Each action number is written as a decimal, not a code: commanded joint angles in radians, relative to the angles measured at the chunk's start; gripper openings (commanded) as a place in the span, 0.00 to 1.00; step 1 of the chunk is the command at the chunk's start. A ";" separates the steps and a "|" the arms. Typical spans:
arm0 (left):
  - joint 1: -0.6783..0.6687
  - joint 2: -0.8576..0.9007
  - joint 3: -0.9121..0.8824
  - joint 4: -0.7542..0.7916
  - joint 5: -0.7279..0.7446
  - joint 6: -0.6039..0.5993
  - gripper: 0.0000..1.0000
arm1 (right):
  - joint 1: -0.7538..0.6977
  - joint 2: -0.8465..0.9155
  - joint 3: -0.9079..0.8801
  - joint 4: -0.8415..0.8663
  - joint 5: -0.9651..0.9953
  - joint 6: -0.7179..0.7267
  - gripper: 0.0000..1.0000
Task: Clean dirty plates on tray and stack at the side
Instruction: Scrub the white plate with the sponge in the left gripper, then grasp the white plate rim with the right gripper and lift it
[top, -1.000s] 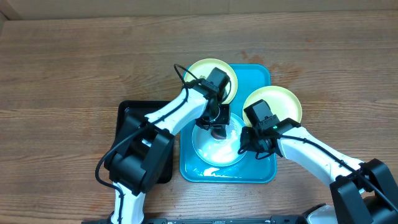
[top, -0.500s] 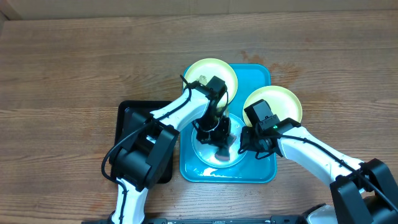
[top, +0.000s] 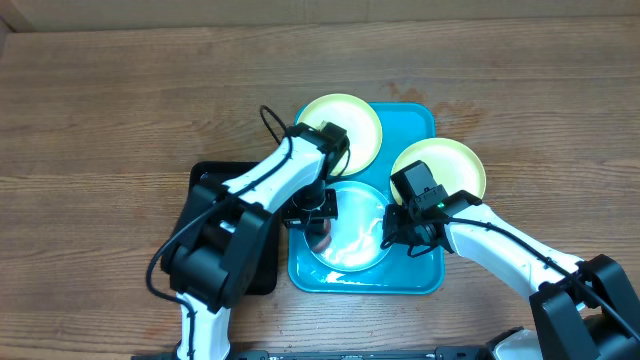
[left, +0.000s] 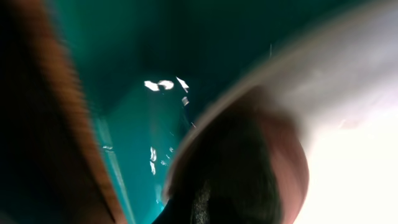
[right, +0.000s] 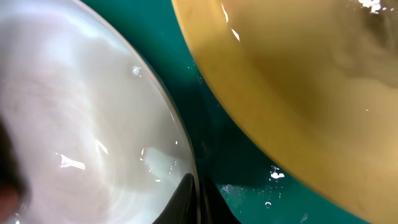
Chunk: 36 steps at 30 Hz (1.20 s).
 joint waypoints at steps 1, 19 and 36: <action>0.034 -0.092 -0.017 0.013 -0.236 -0.061 0.05 | -0.010 0.003 -0.014 -0.013 0.070 -0.003 0.04; 0.287 -0.488 -0.092 -0.055 -0.190 0.153 0.04 | -0.010 0.003 -0.014 -0.028 0.069 -0.003 0.04; 0.343 -0.542 -0.291 0.128 -0.093 0.153 0.62 | -0.008 -0.029 0.133 -0.206 0.059 -0.099 0.04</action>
